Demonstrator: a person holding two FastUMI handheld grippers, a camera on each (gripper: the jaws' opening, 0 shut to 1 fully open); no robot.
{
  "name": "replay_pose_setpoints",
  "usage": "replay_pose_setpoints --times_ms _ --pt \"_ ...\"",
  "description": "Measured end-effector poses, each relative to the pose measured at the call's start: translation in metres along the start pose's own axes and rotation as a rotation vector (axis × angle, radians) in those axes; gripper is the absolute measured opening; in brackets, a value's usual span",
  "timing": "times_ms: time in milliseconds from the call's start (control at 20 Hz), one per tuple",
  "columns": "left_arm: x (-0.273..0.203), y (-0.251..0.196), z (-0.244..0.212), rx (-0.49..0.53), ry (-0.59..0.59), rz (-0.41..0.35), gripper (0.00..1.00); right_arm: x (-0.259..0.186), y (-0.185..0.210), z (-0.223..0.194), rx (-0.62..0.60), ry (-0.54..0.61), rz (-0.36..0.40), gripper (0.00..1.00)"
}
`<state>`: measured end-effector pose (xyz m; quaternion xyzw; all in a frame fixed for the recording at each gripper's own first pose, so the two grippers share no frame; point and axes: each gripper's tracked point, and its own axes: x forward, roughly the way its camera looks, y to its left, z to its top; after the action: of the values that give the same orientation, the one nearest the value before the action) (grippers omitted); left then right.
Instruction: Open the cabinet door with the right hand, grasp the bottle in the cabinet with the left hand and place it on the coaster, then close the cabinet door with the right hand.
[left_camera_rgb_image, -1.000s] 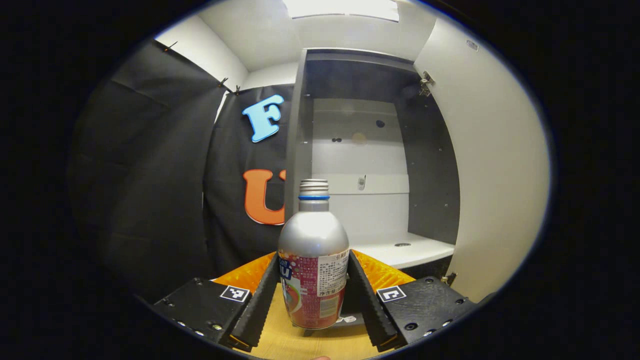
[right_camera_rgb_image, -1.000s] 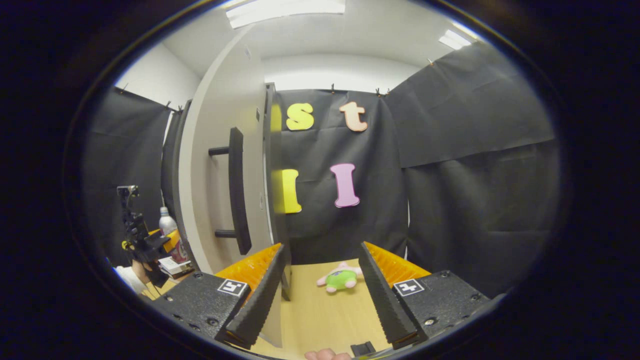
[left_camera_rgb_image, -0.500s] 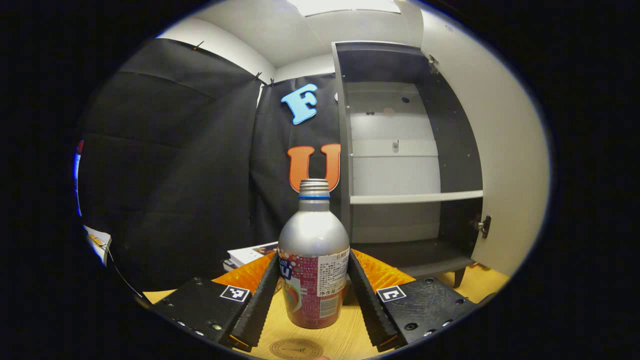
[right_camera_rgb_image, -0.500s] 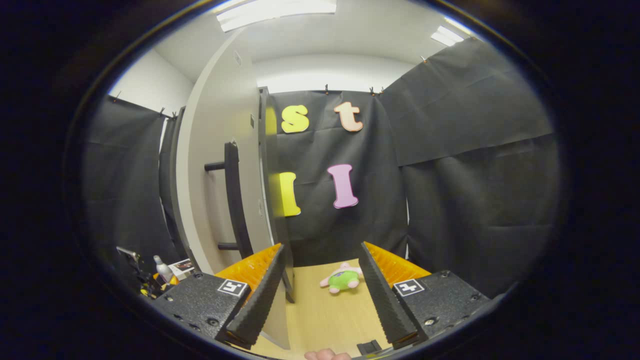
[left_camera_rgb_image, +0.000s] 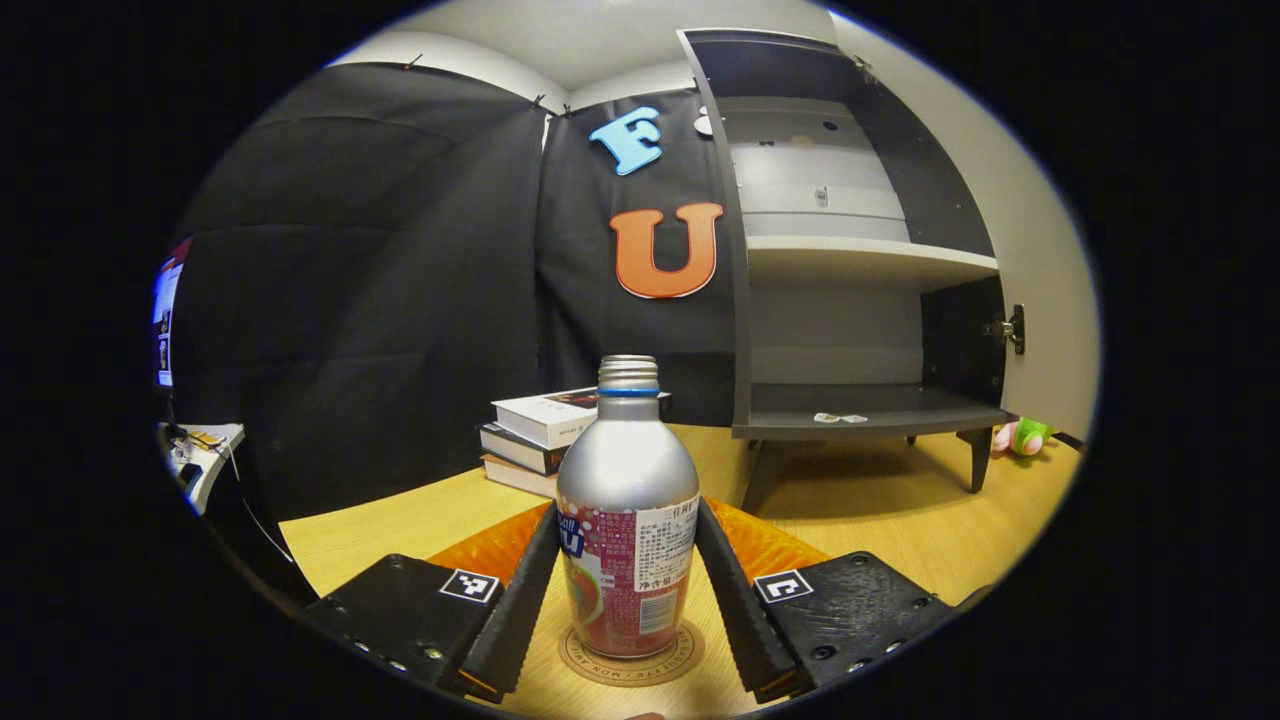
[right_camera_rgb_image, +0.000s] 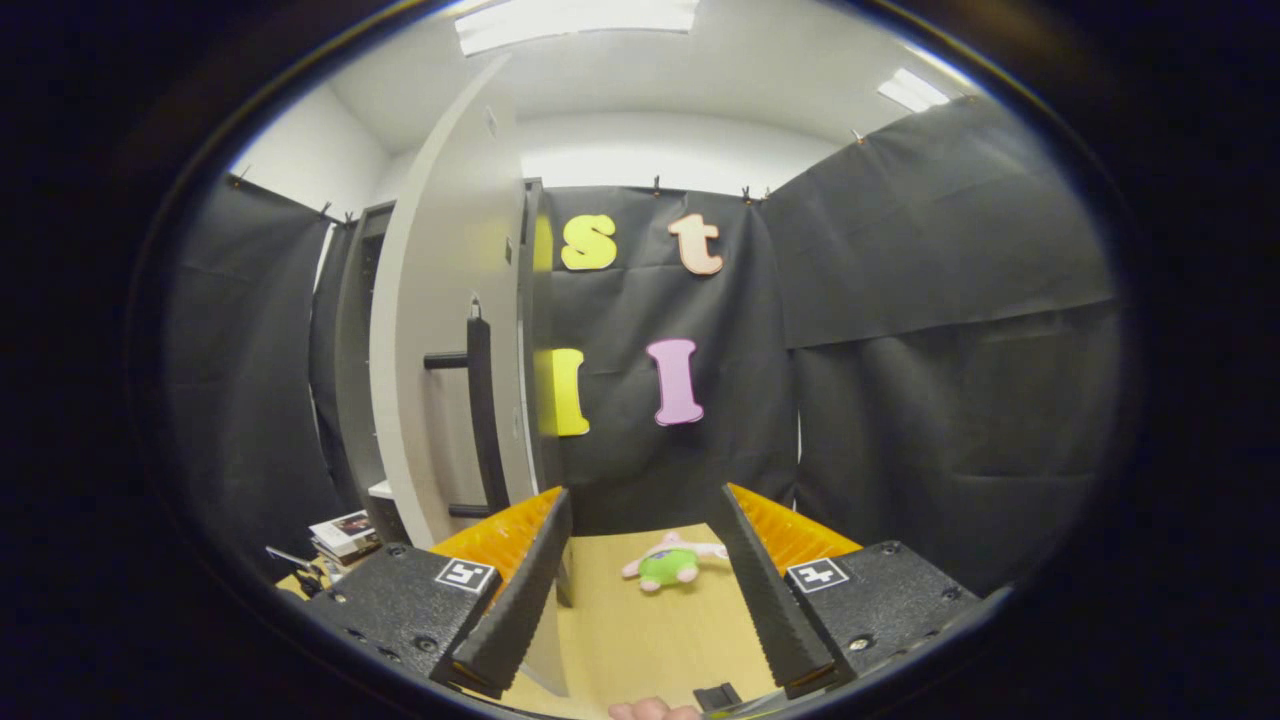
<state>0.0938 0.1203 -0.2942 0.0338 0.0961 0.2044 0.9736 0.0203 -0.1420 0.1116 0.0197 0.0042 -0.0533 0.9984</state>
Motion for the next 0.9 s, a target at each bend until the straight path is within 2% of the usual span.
replay_pose_setpoints --times_ms 50,650,900 --pt "-0.002 0.001 0.007 -0.007 -0.03 0.001 0.78 -0.001 0.0 0.001 -0.001 0.0 -0.004 0.92" --pt "-0.007 -0.004 0.002 0.0 -0.025 -0.018 0.78 -0.002 0.002 -0.003 0.005 0.01 -0.013 0.92" --pt "-0.009 -0.003 -0.021 -0.024 0.057 -0.031 0.8 -0.002 0.002 -0.003 0.003 0.008 -0.014 0.92"
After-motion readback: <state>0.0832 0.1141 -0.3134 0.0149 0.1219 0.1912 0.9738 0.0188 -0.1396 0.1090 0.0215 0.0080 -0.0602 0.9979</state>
